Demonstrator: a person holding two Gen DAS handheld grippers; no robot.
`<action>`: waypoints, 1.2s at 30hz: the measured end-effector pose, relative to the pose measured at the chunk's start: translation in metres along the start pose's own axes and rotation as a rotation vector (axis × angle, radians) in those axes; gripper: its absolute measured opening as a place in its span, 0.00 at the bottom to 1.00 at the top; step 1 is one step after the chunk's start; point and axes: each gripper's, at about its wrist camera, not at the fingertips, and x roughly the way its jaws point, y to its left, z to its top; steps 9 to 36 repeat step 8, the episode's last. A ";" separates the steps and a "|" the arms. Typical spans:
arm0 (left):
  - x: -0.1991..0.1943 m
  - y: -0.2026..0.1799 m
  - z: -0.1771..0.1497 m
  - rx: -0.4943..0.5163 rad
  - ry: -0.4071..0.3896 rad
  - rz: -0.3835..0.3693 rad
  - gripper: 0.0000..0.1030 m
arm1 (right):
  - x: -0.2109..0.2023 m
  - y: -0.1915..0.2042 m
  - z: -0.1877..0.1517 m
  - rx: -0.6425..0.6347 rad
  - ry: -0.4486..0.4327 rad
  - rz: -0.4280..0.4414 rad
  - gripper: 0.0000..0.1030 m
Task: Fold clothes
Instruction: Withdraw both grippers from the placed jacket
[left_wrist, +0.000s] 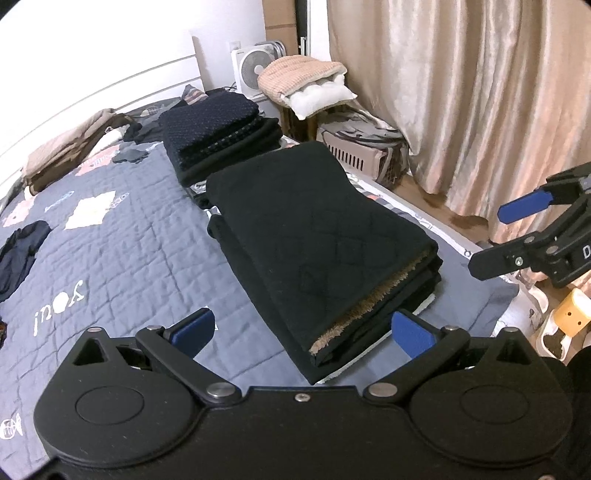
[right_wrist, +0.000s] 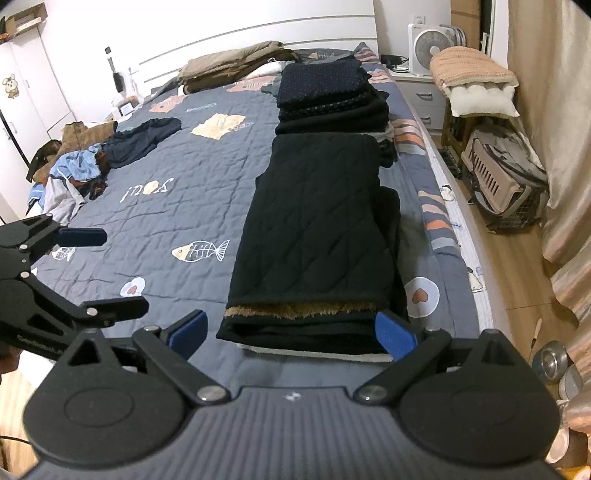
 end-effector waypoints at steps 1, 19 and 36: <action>0.000 0.001 0.000 -0.001 0.000 0.000 1.00 | 0.000 0.000 0.000 0.000 0.001 -0.003 0.95; -0.002 0.005 0.000 -0.017 -0.009 -0.019 1.00 | 0.000 0.002 0.002 -0.003 0.001 -0.003 0.95; -0.002 0.005 0.000 -0.017 -0.009 -0.019 1.00 | 0.000 0.002 0.002 -0.003 0.001 -0.003 0.95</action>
